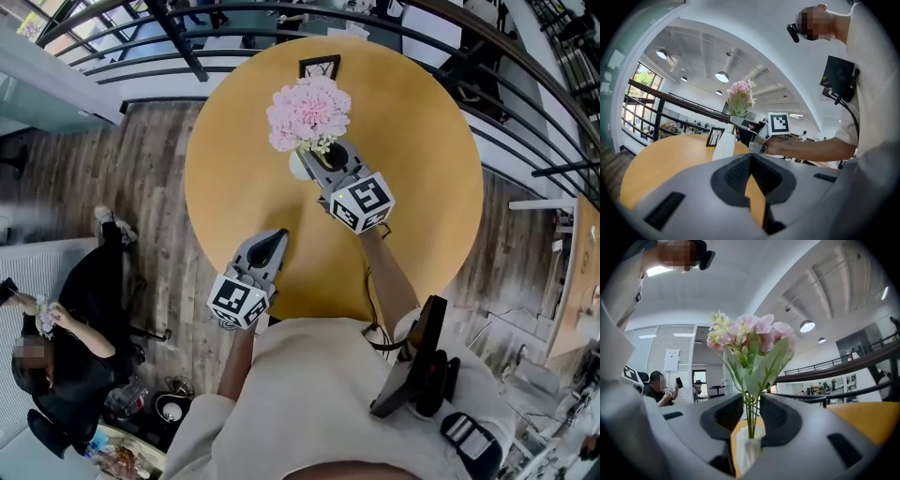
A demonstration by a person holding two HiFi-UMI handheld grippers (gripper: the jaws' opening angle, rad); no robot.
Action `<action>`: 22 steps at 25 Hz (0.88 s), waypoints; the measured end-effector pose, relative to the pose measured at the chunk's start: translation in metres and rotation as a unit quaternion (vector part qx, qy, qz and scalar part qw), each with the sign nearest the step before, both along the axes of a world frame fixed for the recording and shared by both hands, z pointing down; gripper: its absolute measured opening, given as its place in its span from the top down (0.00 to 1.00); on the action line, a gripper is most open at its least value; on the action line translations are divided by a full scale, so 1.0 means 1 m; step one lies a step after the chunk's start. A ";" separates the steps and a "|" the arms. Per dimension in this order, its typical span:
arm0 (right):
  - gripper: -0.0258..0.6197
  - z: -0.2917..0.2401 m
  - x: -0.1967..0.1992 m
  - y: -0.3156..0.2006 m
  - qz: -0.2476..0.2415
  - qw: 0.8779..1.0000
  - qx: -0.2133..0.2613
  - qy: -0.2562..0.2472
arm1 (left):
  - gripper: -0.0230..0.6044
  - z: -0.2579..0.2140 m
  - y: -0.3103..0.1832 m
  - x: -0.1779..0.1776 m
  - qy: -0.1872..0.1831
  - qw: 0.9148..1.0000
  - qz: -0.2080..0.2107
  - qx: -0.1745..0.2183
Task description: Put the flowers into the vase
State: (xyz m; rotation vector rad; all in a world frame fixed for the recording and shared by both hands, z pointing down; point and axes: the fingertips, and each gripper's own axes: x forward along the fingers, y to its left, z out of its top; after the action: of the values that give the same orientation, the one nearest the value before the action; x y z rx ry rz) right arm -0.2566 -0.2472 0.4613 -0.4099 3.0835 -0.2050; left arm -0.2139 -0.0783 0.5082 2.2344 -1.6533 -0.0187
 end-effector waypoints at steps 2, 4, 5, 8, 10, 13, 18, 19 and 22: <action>0.74 0.011 0.001 0.000 0.005 1.000 -0.004 0.022 | 0.95 0.001 0.000 0.001 -0.001 1.000 0.003 -0.001; 0.67 0.024 0.000 0.002 0.003 0.999 -0.008 0.049 | 0.95 0.002 -0.002 0.002 -0.001 1.000 0.005 -0.001; 0.65 0.030 0.001 0.004 0.003 0.998 -0.010 0.059 | 0.95 0.002 -0.003 0.003 -0.001 1.000 0.006 -0.001; 0.63 0.042 0.008 0.008 0.010 0.998 -0.023 0.065 | 0.95 0.000 -0.005 0.004 -0.002 1.000 0.010 0.002; 0.63 0.042 0.010 0.010 0.011 0.998 -0.026 0.062 | 0.95 -0.002 -0.006 0.004 -0.004 1.000 0.012 0.005; 0.61 0.038 0.010 0.005 0.020 0.997 -0.024 0.064 | 0.95 -0.003 -0.006 0.007 -0.004 1.000 0.015 0.006; 0.49 0.048 0.010 0.001 0.046 0.994 -0.005 0.103 | 0.95 -0.004 -0.001 0.013 -0.005 1.000 0.017 0.008; 0.49 0.049 0.009 0.000 0.052 0.993 0.000 0.109 | 0.95 -0.005 0.000 0.012 -0.005 1.000 0.016 0.009; 0.43 0.051 0.007 -0.005 0.077 0.988 0.022 0.135 | 0.95 -0.006 0.001 0.008 -0.004 1.000 0.012 0.010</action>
State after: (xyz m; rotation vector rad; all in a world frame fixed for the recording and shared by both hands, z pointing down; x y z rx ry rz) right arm -0.2492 -0.2525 0.5123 -0.7273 3.2892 -0.0832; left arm -0.2063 -0.0773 0.5023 2.2727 -1.6366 -0.0200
